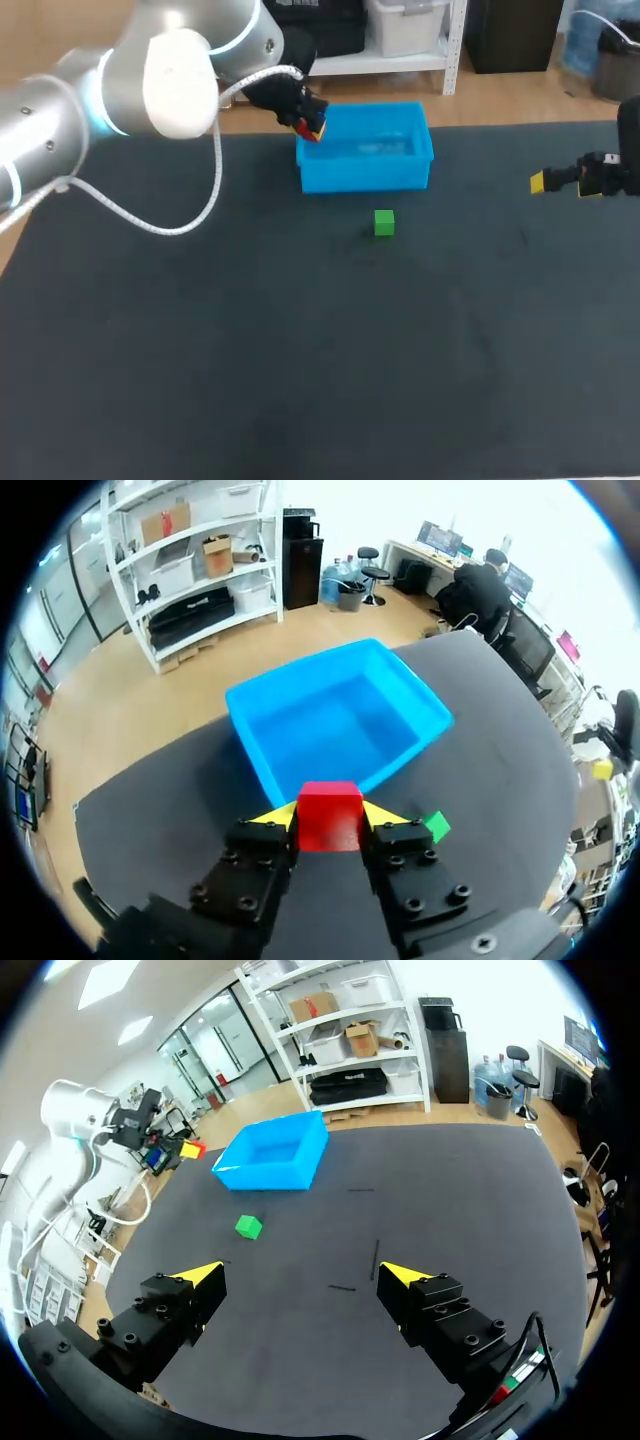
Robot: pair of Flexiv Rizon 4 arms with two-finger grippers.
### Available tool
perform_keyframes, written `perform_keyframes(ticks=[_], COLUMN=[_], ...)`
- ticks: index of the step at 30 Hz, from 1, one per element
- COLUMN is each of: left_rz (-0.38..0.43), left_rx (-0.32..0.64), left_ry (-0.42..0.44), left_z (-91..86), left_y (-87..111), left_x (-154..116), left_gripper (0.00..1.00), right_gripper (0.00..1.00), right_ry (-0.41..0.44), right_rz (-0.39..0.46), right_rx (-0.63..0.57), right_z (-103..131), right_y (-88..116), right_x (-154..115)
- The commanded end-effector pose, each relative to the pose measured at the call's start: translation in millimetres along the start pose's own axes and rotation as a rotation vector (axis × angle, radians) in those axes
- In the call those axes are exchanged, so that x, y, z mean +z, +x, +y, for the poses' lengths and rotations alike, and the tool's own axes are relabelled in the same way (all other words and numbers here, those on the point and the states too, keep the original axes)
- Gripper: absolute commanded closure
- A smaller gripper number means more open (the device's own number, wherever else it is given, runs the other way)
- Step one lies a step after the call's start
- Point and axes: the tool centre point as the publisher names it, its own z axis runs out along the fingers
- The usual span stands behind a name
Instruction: Use the left arm to pick the red cube and place it into the blue plastic box first, then use the right arm to grasp the green cube and put it into the same blue plastic box after the first action is fully finished.
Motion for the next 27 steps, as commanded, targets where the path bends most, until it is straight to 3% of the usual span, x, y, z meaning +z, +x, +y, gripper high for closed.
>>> perform_keyframes(ticks=[1, 12, 27], left_rz=[0.025, 0.04, 0.11], left_rx=[0.01, 0.051, 0.044], left_ry=[0.019, 0.054, 0.076], left_z=[8.8, 16.0, 14.8], left_y=[-27.6, -50.8, -52.0], left_x=[27, 50, 69], left_gripper=[1.0, 1.0, 1.0], right_gripper=[0.0, 0.0, 0.0], right_ry=[0.0, 0.0, 0.0], right_rz=[0.001, 0.001, 0.001], right_rx=[-0.001, -0.001, -0.001], right_z=[0, 0, 0], right_y=[0, 0, 0], right_x=[0, 0, 0])
